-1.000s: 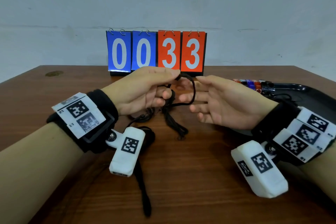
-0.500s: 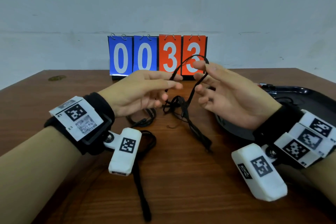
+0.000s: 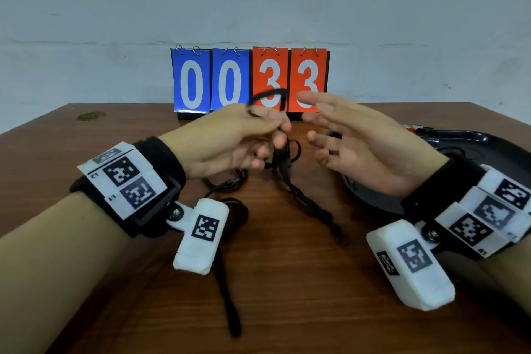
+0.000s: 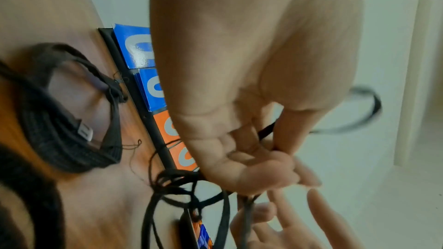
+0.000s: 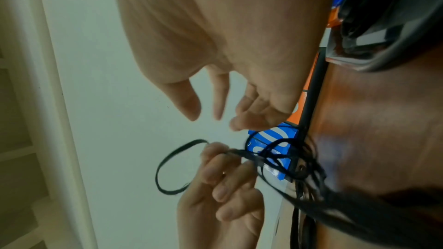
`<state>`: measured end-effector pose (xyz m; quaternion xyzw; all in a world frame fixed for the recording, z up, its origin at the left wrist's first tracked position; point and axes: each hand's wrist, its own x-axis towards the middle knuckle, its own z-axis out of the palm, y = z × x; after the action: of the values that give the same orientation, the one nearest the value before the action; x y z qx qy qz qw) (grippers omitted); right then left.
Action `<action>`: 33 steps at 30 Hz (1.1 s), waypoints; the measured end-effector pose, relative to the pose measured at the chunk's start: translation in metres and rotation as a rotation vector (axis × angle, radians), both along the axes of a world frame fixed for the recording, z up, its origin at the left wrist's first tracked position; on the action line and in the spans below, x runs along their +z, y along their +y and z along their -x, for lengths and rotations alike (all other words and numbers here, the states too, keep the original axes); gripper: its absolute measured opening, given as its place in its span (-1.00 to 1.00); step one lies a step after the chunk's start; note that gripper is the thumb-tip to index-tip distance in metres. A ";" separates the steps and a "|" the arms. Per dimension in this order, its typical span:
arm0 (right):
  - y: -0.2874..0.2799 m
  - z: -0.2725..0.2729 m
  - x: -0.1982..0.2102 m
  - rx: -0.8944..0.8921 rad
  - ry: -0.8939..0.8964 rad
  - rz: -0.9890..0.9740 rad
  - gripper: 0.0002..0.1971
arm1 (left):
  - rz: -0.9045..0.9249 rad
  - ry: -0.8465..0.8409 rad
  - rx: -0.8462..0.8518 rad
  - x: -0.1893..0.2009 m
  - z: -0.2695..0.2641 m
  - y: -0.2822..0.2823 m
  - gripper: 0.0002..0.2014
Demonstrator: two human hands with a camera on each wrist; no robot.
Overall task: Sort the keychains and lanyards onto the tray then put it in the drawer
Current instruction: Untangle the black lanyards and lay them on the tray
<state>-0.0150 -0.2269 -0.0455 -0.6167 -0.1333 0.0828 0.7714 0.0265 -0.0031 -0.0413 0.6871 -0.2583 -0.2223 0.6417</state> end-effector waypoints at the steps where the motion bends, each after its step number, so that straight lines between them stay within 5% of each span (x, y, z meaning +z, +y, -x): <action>1: 0.000 -0.001 -0.001 -0.024 0.023 0.035 -0.56 | 0.085 0.060 -0.027 0.001 0.000 0.002 -0.77; 6: 0.002 -0.003 -0.007 0.067 0.116 0.172 -0.66 | 0.268 0.204 -0.095 0.007 0.001 0.005 -0.68; 11: 0.007 0.000 -0.004 0.082 0.189 0.078 -0.64 | 0.186 0.142 -0.048 0.004 0.003 0.001 -0.69; 17: 0.006 -0.002 -0.004 0.049 0.074 0.075 -0.66 | 0.097 0.095 0.071 0.005 0.004 -0.003 -0.81; 27: -0.002 -0.007 0.000 -0.201 -0.013 -0.053 -0.83 | -0.048 0.159 0.217 0.000 -0.002 -0.004 -0.79; 33: -0.004 -0.007 0.004 -0.273 -0.045 -0.157 -0.84 | 0.232 0.139 0.399 0.006 -0.007 -0.001 -0.84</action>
<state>-0.0083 -0.2307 -0.0413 -0.5687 -0.0714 -0.0472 0.8181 0.0336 -0.0045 -0.0350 0.6293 -0.0965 -0.1070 0.7637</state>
